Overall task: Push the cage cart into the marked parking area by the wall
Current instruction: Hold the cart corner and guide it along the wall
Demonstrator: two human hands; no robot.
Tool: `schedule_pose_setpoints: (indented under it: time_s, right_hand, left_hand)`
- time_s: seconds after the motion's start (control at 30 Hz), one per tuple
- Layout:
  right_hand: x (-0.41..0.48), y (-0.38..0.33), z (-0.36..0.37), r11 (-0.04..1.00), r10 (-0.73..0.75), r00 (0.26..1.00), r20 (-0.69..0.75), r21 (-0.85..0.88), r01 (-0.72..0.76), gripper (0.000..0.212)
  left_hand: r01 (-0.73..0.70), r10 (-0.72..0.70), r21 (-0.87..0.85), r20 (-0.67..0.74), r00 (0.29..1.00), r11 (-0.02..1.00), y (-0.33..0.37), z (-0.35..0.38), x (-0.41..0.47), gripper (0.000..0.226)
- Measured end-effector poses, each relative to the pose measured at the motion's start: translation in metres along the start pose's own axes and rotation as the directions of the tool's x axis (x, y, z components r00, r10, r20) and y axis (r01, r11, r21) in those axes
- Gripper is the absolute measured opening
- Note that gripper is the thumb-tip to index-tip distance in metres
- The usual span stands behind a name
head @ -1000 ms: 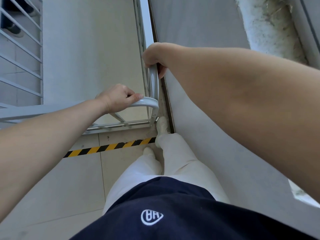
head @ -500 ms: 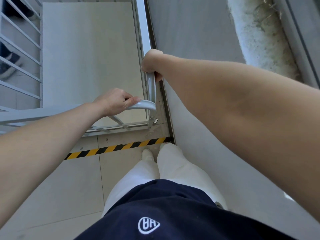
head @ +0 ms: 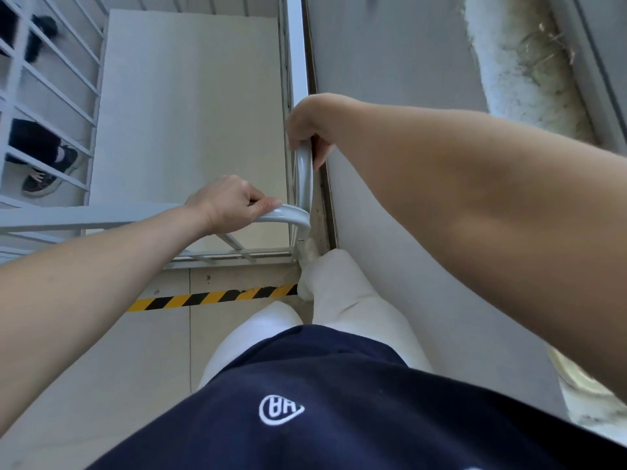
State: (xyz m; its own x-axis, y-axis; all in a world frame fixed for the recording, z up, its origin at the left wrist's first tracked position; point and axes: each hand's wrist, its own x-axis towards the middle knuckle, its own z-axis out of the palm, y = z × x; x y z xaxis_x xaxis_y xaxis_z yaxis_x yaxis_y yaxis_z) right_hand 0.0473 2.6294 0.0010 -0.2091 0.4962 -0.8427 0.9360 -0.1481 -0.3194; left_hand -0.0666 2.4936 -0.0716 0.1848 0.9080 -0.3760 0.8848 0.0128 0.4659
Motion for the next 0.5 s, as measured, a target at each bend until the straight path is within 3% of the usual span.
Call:
schedule_pose_setpoints:
  time_s: [0.07,0.17,0.43,0.5]
  right_hand:
    - [0.002,-0.001,0.002,0.999,0.009,1.0,0.006,0.044,-0.009,0.016]
    - [0.012,-0.002,0.006,0.992,0.004,1.0,0.009,-0.126,-0.003,0.034]
    - [0.014,-0.001,0.001,0.977,-0.025,0.999,0.02,-0.21,0.028,0.038]
    - [0.015,-0.001,0.0,0.979,-0.006,1.0,0.023,-0.203,0.01,0.038]
  left_hand:
    - [0.004,-0.004,0.025,-0.003,1.0,1.0,0.001,-0.001,0.0,0.062]
    - [0.008,-0.008,0.024,-0.001,1.0,1.0,0.001,-0.002,-0.003,0.061]
    - [-0.057,0.06,0.077,-0.04,0.997,0.995,-0.002,-0.001,0.0,0.079]
    - [-0.05,0.054,0.084,-0.037,0.998,0.995,0.0,-0.003,0.003,0.074]
